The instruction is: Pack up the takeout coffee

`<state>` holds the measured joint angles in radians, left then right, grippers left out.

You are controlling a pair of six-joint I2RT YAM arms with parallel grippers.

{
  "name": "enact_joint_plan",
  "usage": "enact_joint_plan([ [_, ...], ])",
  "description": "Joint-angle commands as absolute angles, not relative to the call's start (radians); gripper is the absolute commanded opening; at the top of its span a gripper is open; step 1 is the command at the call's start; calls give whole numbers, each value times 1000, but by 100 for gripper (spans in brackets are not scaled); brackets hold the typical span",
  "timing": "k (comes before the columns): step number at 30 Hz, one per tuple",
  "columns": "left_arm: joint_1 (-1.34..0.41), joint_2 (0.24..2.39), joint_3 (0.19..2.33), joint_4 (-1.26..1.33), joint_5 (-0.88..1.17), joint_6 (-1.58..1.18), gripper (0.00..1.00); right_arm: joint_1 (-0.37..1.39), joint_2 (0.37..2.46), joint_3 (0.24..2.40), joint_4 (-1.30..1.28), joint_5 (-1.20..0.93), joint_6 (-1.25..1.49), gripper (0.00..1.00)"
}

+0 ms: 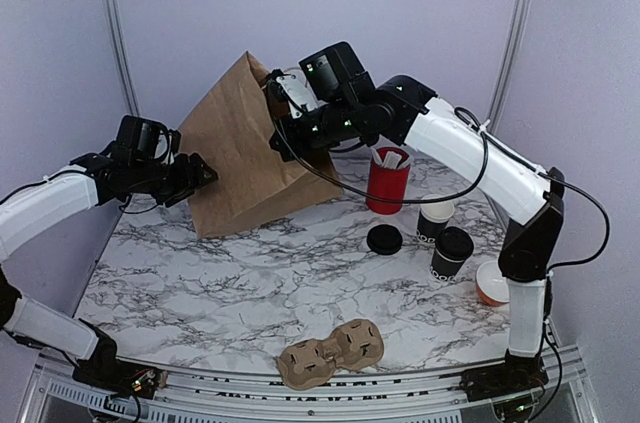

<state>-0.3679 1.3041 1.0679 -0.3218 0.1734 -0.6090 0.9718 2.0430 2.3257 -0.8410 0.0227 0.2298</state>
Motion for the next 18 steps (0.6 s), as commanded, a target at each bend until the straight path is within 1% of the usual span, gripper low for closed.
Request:
enact_joint_plan([
  [1,-415,1338,1037,-249,193,-667,73,995,1978,2310,-861,42,236,0],
  [4,-446,1365,1015,-218,204,-691,71,997,1977,2315,-855,4,253,0],
  [12,-515,1422,972,-96,270,-743,69,1011,2023,2306,-827,-68,292,5],
  [14,-518,1425,964,-84,281,-754,69,1015,2036,2298,-816,-87,304,9],
  [18,-519,1407,937,-74,287,-769,68,1027,2046,2291,-779,-112,318,23],
])
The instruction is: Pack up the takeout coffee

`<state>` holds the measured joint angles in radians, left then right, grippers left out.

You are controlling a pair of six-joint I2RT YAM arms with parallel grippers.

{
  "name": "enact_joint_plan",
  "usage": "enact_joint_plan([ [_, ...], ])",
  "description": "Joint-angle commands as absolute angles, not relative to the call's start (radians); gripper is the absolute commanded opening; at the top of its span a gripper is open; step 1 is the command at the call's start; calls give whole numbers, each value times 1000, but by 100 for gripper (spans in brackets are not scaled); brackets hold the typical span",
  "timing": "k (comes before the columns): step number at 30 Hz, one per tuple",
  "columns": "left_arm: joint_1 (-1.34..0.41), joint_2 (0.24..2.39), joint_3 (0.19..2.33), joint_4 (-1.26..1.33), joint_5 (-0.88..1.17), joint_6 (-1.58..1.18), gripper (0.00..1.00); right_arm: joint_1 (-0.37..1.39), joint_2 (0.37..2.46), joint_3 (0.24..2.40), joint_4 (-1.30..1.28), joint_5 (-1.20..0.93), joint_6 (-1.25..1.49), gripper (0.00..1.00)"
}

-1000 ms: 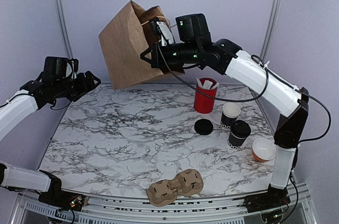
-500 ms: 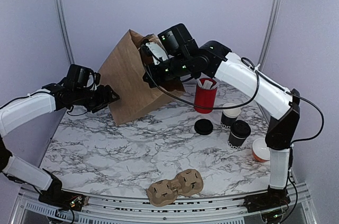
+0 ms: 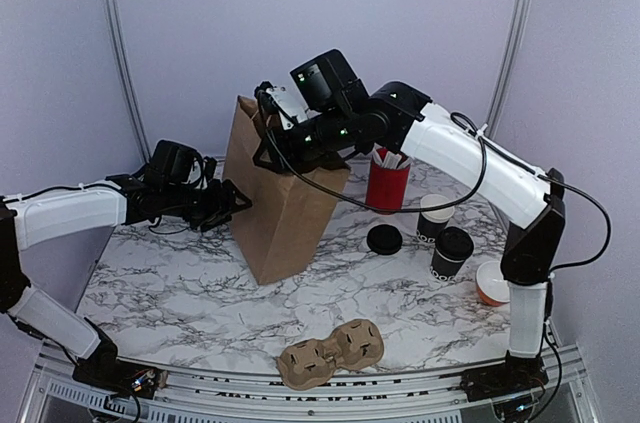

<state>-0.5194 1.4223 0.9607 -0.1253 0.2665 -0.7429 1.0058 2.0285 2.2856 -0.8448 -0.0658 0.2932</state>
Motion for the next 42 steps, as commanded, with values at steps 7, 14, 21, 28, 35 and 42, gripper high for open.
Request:
enact_joint_plan([
  [7,-519,1308,896,-122,187,-780,67,1037,2061,2293,-729,-158,333,37],
  [14,-515,1201,876,-202,35,-768,67,1053,2055,2310,-709,-150,307,47],
  [21,-516,1147,897,-214,-3,-728,68,1057,1991,2292,-687,-105,224,69],
  [28,-516,1136,938,-226,-4,-674,71,1056,1872,2173,-650,-40,157,82],
  [35,-515,1148,985,-238,1,-633,73,1052,1667,1928,-609,70,132,92],
  [42,-515,1160,1015,-241,-8,-622,75,1023,1392,1545,-586,141,192,95],
])
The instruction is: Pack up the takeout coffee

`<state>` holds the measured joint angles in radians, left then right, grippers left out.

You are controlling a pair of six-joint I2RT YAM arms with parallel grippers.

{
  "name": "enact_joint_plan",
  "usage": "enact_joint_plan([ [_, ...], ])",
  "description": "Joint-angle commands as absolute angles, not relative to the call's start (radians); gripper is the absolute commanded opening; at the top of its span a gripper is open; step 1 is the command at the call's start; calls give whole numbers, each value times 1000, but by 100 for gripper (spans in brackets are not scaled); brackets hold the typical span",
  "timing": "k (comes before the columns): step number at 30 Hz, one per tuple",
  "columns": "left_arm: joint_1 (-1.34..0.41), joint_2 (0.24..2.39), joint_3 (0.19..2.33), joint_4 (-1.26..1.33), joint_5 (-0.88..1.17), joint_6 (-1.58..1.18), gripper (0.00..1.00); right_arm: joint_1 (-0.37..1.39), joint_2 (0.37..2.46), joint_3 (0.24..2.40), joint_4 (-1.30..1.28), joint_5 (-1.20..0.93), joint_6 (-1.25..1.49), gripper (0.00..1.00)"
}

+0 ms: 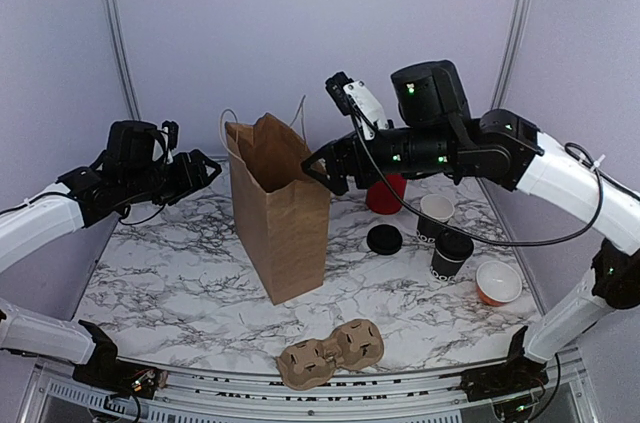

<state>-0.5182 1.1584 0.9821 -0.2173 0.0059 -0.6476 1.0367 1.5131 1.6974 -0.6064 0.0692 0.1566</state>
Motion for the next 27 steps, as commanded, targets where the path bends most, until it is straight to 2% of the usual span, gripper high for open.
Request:
enact_joint_plan([
  [1,-515,1161,1016,-241,-6,-620,75,1022,1356,1491,-587,150,204,95],
  [9,-521,1117,928,-239,49,-652,75,1026,1182,1108,-608,96,372,94],
  [13,-589,1087,853,-232,36,-693,77,1071,1162,990,-614,78,480,94],
  [21,-918,930,625,-232,-140,-871,79,1268,1079,817,-575,159,789,94],
  [27,-1238,875,520,-234,-283,-981,85,1417,1088,755,-584,254,980,93],
])
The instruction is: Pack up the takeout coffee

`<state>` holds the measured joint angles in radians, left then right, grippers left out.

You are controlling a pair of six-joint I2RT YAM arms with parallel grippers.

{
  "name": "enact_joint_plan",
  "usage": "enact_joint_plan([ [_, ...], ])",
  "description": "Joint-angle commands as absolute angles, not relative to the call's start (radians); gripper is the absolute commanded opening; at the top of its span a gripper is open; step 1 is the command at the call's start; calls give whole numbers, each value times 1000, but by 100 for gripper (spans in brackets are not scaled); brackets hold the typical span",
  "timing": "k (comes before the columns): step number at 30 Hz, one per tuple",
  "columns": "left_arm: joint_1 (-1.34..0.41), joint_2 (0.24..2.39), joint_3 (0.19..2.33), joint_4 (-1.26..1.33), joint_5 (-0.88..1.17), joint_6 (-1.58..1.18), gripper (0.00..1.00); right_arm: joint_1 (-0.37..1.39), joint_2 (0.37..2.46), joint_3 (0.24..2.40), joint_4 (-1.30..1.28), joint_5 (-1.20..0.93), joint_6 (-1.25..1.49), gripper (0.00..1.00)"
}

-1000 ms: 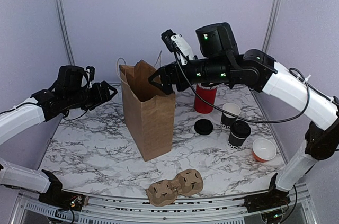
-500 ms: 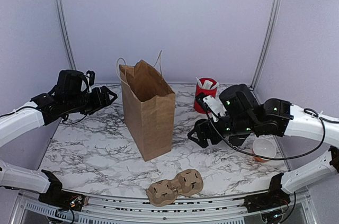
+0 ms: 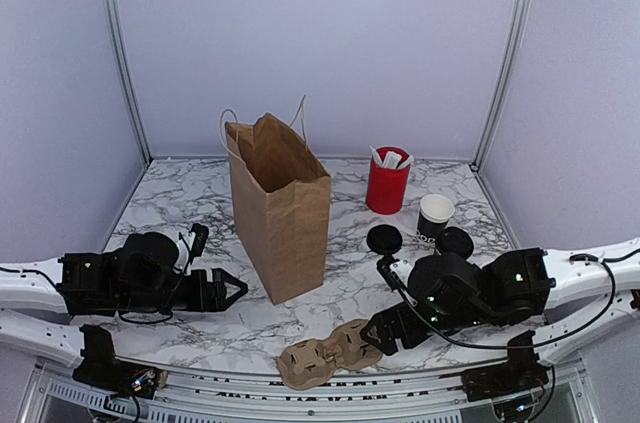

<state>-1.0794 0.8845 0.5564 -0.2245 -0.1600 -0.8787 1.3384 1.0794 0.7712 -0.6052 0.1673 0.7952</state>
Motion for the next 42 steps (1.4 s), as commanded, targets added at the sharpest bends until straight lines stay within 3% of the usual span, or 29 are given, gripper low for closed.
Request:
enact_joint_plan([
  [1,-1287,891,519,-234,-306,-993,85,1447,1100,744,-569,262,999,93],
  [9,-1562,1187,628,-264,-389,-992,86,1577,1210,709,-526,357,1107,88],
  [18,-1603,1364,709,-266,-361,-949,81,1588,1257,655,-403,412,1121,81],
  [29,-1595,1375,729,-254,-344,-874,86,1580,1473,834,-490,479,1071,91],
  [36,-1572,1278,695,-260,-319,-827,90,1529,1500,809,-445,442,1078,89],
  [42,-1560,1228,690,-259,-294,-759,96,1502,1535,817,-384,413,1007,94],
])
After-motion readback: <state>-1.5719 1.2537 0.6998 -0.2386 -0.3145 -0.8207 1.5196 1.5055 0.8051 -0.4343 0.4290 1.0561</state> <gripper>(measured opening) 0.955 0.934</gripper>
